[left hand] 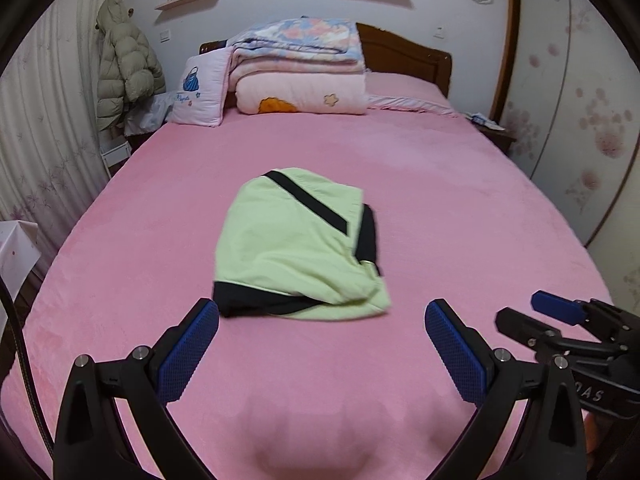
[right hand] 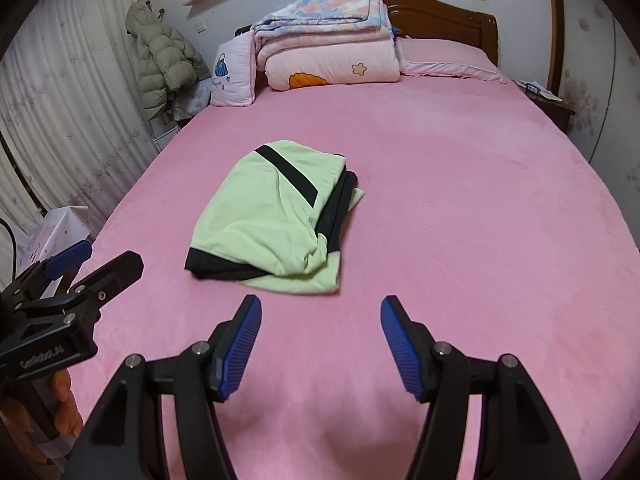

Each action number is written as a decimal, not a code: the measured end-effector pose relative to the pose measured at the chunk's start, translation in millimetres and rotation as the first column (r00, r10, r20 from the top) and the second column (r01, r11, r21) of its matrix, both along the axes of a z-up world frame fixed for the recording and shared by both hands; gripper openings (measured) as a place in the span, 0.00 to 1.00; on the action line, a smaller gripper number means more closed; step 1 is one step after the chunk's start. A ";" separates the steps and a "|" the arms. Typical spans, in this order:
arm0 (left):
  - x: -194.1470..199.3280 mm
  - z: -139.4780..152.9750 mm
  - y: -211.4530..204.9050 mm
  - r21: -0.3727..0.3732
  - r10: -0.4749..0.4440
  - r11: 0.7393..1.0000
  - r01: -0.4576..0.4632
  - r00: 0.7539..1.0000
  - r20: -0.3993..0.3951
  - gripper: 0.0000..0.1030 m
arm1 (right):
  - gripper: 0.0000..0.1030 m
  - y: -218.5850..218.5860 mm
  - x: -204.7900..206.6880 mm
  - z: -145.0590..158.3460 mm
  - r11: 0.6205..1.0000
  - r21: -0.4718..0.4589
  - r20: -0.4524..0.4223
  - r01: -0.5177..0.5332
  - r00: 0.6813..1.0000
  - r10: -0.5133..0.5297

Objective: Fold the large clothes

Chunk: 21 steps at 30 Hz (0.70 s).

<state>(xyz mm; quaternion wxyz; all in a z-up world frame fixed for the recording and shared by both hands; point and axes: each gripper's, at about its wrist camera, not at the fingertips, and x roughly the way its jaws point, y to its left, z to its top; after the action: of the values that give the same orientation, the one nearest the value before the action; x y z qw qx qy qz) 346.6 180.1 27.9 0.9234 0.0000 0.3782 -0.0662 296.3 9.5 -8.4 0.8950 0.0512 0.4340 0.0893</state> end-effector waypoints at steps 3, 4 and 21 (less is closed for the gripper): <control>-28.6 7.2 -17.0 0.006 -0.007 1.000 0.007 1.000 0.010 1.00 | 0.60 -16.9 -35.0 13.7 1.000 -0.009 0.021 0.003 1.000 -0.003; -39.8 9.3 -23.5 0.010 -0.010 1.000 0.010 1.000 0.017 1.00 | 0.60 -22.3 -45.4 17.8 1.000 -0.011 0.029 0.005 1.000 -0.005; -150.3 31.6 -79.8 0.040 0.015 0.999 -0.017 0.999 0.044 1.00 | 0.60 -80.5 -147.4 39.5 0.997 -0.013 0.082 0.071 0.994 -0.069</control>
<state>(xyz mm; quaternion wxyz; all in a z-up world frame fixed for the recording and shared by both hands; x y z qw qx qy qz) 196.3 100.4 59.6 0.9317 0.0173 0.3593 -0.0512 148.9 -71.0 31.1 0.9148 0.0558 0.3959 0.0565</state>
